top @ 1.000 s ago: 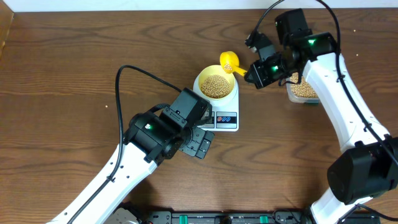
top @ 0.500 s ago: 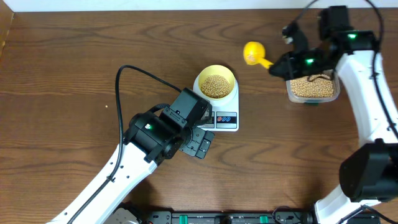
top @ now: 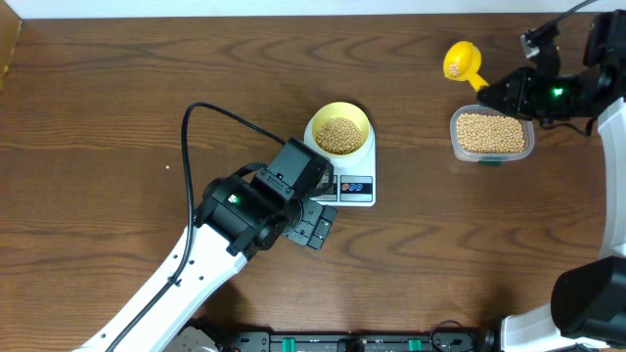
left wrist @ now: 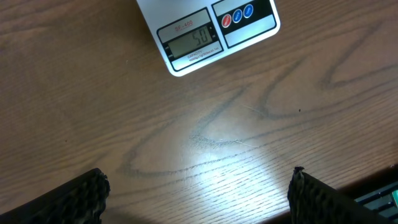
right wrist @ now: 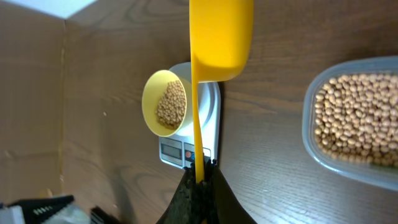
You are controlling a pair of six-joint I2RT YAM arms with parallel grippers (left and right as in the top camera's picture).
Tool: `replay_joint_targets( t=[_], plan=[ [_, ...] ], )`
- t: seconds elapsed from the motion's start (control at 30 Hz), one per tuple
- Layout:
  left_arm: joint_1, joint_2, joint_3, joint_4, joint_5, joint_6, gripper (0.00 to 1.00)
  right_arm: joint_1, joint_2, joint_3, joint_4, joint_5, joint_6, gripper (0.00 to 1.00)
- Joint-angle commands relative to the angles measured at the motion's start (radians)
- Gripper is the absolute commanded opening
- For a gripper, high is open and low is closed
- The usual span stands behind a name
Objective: Scoop item into bowl and weigh 50g on scale
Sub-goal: 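Move the scoop right back toward the soybean tub with the right gripper, then lower the yellow scoop into the soybean tub and release it, right gripper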
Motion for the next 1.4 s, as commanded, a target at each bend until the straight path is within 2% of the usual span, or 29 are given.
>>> replay_joint_targets(
  t=[0.0, 0.27, 0.77, 1.37],
  plan=[
    [-0.002, -0.004, 0.024, 0.0, -0.013, 0.005, 0.94, -0.012, -0.016, 0.018, -0.001, -0.026, 0.08, 0.01],
    [-0.002, -0.004, 0.024, 0.0, -0.013, 0.005, 0.94, -0.047, -0.016, 0.018, -0.079, 0.036, 0.106, 0.01],
    [-0.002, -0.004, 0.024, 0.0, -0.013, 0.005, 0.94, -0.129, -0.016, 0.018, -0.197, 0.15, -0.05, 0.01],
    [-0.002, -0.004, 0.024, 0.0, -0.013, 0.005, 0.94, -0.074, -0.016, 0.018, -0.208, 0.427, -0.138, 0.01]
  ],
)
